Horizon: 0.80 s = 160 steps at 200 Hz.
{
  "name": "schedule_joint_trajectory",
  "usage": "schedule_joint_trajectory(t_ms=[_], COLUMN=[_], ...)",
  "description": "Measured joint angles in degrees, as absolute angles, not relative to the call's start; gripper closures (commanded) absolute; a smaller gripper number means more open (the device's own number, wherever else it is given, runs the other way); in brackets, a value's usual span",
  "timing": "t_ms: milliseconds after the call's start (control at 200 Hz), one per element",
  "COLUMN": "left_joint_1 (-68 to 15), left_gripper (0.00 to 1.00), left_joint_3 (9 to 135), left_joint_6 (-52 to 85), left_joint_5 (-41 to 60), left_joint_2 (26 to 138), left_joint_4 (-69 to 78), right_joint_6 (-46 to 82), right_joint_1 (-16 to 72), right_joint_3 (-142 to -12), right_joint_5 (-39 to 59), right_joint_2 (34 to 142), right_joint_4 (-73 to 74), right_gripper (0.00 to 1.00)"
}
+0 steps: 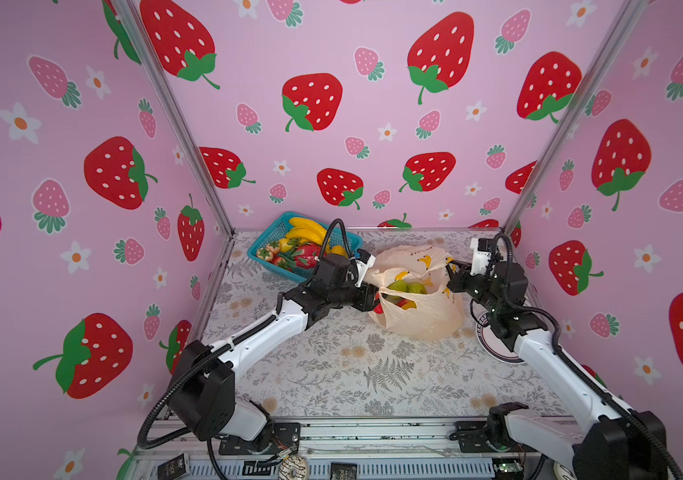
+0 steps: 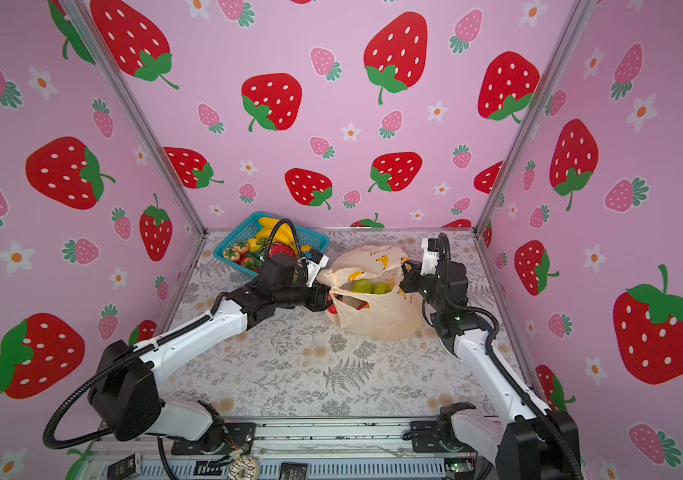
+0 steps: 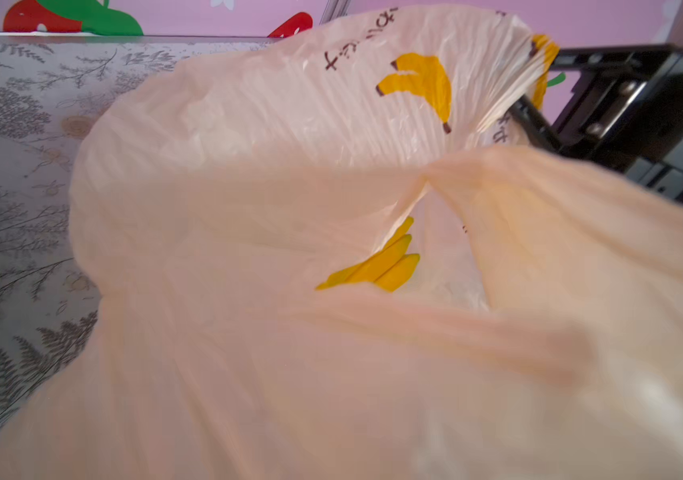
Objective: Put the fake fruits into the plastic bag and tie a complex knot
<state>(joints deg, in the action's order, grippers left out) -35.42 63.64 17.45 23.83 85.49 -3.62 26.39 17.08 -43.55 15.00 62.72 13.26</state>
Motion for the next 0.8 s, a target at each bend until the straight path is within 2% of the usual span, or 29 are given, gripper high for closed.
schedule_joint_trajectory(t_ms=[280, 415, 685, 800], left_joint_1=[-39.5, -40.6, -40.7, -40.7], left_gripper=[0.56, 0.44, 0.26, 0.22], left_joint_3=[71.9, 73.7, 73.7, 73.6], left_joint_6=[21.1, 22.4, 22.3, 21.4], left_joint_5=[20.0, 20.4, 21.6, 21.7], left_joint_2=[99.1, 104.4, 104.7, 103.9], left_joint_4=[2.1, 3.0, 3.2, 3.1], right_joint_6=[26.6, 26.6, 26.8, 26.8], right_joint_1=[17.1, 17.1, 17.1, 17.1], right_joint_3=[-43.5, -43.5, -43.5, -43.5], right_joint_5=[15.0, 15.0, 15.0, 15.0], right_joint_2=[62.7, 62.7, 63.1, 63.6], right_joint_4=[13.3, 13.3, 13.6, 13.7], right_gripper=[1.00, 1.00, 1.00, 1.00])
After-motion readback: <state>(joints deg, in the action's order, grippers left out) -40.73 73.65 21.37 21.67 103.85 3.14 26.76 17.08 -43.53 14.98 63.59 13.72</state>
